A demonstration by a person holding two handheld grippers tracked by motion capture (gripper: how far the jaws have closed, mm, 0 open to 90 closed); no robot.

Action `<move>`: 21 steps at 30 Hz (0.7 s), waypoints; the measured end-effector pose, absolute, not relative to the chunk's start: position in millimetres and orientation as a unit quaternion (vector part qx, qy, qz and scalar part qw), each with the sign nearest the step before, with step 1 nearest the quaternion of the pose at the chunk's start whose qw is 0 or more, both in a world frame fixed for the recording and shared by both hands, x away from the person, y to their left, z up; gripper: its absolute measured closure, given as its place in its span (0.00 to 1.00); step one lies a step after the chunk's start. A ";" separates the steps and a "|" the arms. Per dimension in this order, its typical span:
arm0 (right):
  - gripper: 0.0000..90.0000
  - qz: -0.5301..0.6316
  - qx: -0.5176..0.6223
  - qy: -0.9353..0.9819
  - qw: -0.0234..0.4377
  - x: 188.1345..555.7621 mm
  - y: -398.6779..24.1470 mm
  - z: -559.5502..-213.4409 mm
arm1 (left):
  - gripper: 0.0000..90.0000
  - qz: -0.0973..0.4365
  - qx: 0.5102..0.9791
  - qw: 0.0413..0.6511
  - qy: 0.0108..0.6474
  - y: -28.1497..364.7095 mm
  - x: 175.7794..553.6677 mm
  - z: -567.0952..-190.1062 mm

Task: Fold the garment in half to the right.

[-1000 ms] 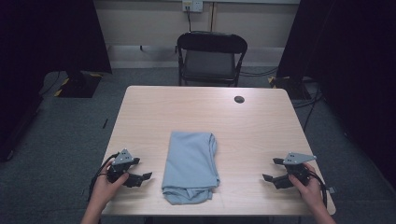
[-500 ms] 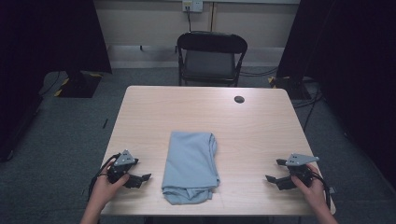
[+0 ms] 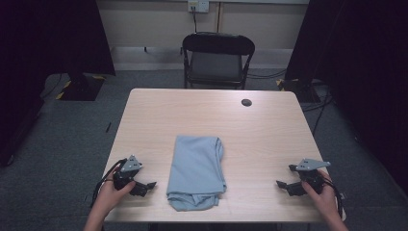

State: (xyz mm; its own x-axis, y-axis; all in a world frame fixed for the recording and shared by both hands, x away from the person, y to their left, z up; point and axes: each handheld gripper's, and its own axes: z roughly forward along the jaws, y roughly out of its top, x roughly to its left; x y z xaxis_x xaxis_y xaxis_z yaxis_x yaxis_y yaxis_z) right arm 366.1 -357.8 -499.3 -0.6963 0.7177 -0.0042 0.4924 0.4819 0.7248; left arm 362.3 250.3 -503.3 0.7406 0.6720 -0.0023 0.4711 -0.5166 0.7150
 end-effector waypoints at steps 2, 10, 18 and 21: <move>0.09 0.360 0.365 0.844 0.157 366.4 -357.9 -499.5 | 0.00 0.138 0.859 0.362 0.334 250.1 362.4 -503.3; 0.09 0.358 0.378 0.838 0.162 365.2 -357.2 -499.6 | 0.00 0.140 0.858 0.361 0.338 250.2 362.4 -503.3; 0.09 0.357 0.382 0.836 0.165 364.4 -356.8 -499.6 | 0.00 0.140 0.857 0.361 0.339 250.0 362.1 -503.3; 0.09 0.357 0.382 0.836 0.165 364.4 -356.8 -499.7 | 0.00 0.140 0.857 0.361 0.339 250.0 362.1 -503.3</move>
State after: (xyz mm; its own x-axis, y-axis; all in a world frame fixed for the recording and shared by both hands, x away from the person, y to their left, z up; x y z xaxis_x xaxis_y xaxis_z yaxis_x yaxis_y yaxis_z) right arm 364.4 -356.8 -499.7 -0.6532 0.7572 -0.0028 0.5215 0.4525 0.7233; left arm 362.1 250.0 -503.3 0.7310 0.6824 -0.0039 0.4795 -0.5095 0.7145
